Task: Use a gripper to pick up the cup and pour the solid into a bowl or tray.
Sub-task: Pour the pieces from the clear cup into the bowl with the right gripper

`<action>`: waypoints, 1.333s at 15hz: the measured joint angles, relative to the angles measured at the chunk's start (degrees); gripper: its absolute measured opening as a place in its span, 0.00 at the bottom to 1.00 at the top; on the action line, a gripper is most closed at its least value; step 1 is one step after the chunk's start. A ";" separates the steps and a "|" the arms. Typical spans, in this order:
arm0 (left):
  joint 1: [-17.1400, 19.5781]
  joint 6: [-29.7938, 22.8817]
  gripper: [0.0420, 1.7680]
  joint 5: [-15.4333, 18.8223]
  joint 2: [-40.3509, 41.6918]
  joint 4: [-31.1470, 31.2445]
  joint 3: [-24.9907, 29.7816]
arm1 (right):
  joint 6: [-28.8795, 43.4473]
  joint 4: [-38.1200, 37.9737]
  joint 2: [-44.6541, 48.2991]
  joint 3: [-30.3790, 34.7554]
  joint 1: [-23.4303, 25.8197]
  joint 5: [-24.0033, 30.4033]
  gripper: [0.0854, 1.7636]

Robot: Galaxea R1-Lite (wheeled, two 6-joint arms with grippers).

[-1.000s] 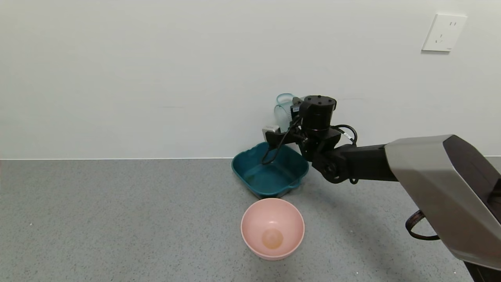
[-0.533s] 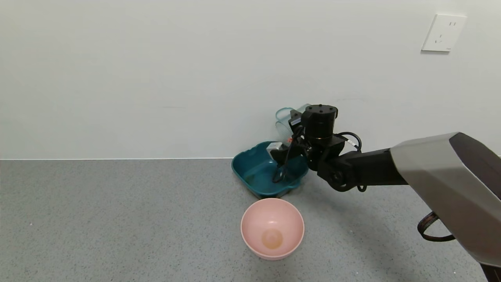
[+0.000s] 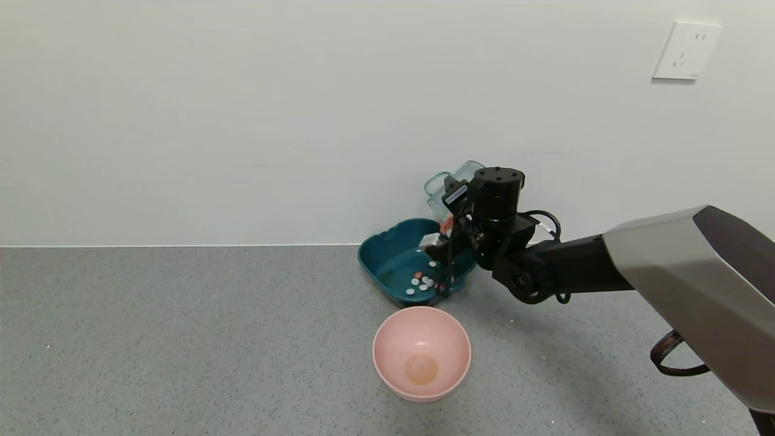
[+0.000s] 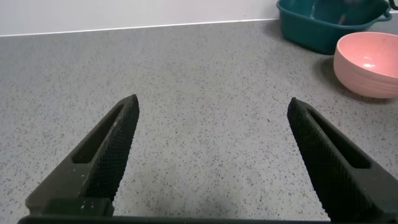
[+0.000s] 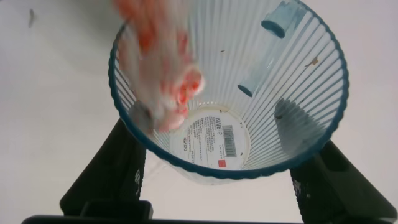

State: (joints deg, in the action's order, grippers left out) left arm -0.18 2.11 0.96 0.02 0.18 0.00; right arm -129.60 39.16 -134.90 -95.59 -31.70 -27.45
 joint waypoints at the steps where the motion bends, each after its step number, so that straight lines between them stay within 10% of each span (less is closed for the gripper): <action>1: 0.00 0.00 0.97 0.00 0.00 0.00 0.00 | -0.85 0.04 0.12 -0.06 -0.22 0.00 0.75; 10: 0.00 0.00 0.97 0.00 0.00 0.00 0.00 | -10.84 0.04 0.59 -1.38 -1.87 1.57 0.75; 20: 0.00 0.00 0.97 0.00 0.00 0.00 0.00 | -4.83 -0.16 1.69 -0.85 -1.87 0.96 0.75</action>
State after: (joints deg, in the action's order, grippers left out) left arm -0.18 2.11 0.96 0.02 0.18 0.00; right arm -134.43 39.00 -133.21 -96.44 -33.56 -26.49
